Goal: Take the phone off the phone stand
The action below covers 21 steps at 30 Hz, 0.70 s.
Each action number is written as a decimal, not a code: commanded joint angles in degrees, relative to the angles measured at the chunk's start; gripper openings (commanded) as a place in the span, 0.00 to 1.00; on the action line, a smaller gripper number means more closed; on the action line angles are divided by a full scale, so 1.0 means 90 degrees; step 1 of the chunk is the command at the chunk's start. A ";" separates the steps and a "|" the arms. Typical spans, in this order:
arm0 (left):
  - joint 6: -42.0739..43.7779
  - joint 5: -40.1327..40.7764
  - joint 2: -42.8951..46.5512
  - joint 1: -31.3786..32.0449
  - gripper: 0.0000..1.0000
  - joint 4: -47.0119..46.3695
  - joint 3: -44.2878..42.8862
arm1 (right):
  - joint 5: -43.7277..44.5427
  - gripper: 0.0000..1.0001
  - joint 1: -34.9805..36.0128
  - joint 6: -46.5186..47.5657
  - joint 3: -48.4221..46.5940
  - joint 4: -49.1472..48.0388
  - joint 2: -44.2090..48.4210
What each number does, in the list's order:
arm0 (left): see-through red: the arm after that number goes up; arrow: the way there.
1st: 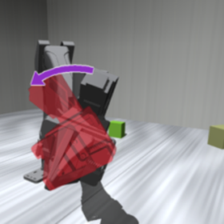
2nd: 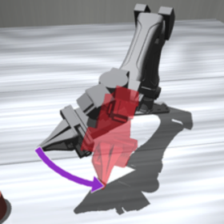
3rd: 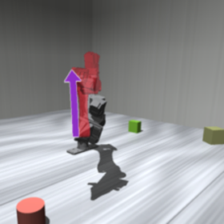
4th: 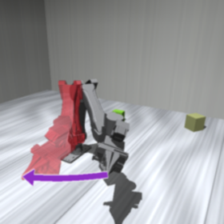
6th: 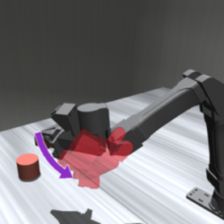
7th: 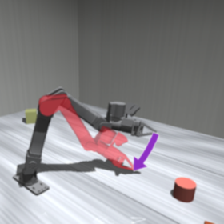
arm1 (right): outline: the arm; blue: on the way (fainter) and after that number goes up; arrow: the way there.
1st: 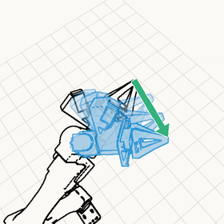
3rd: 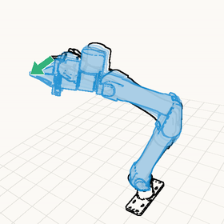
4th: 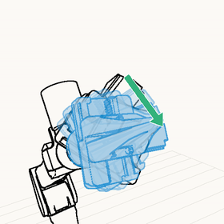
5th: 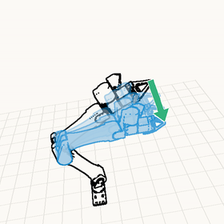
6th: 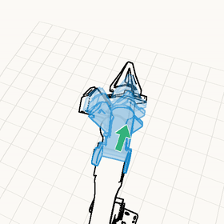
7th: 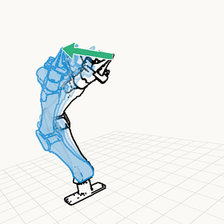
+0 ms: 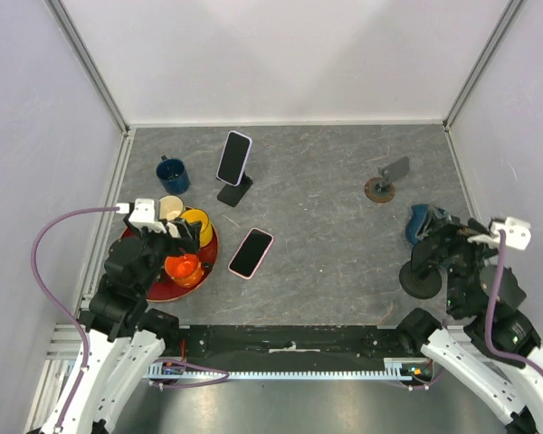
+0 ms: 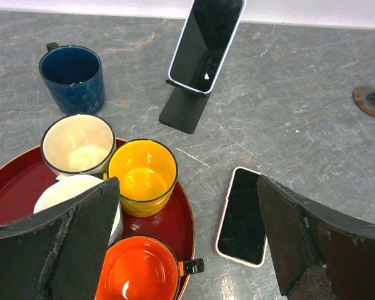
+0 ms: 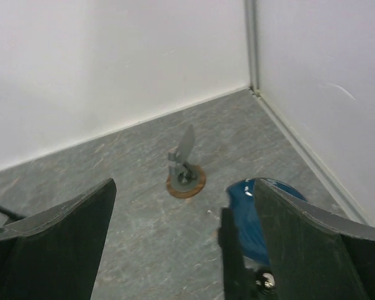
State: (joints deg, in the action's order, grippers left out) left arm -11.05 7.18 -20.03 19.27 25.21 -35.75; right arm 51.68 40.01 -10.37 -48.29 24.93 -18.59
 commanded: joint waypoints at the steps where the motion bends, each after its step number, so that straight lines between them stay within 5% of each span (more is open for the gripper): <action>1: -0.0022 0.0315 -0.0614 -0.0012 0.98 0.0040 -0.0559 | 0.0781 0.98 0.0008 0.0283 0.0851 -0.0336 0.1077; 5: -0.0052 0.0384 -0.1347 -0.0012 1.00 0.0041 -0.0959 | 0.0829 0.98 0.0008 0.0263 0.1264 -0.0689 0.2035; 15: -0.0179 0.1155 -0.3505 -0.0002 1.00 -0.0193 -0.2326 | 0.1064 0.98 0.0008 0.0293 0.1274 -0.0485 0.2036; 21: 0.0505 0.0618 -0.4978 -0.0012 1.00 -0.0497 -0.3175 | 0.1016 0.98 0.0008 0.0234 0.1264 -0.0416 0.2036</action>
State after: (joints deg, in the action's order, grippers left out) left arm -10.55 14.41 -58.54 19.25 24.75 -58.92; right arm 60.10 39.97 -8.91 -36.97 21.85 -0.73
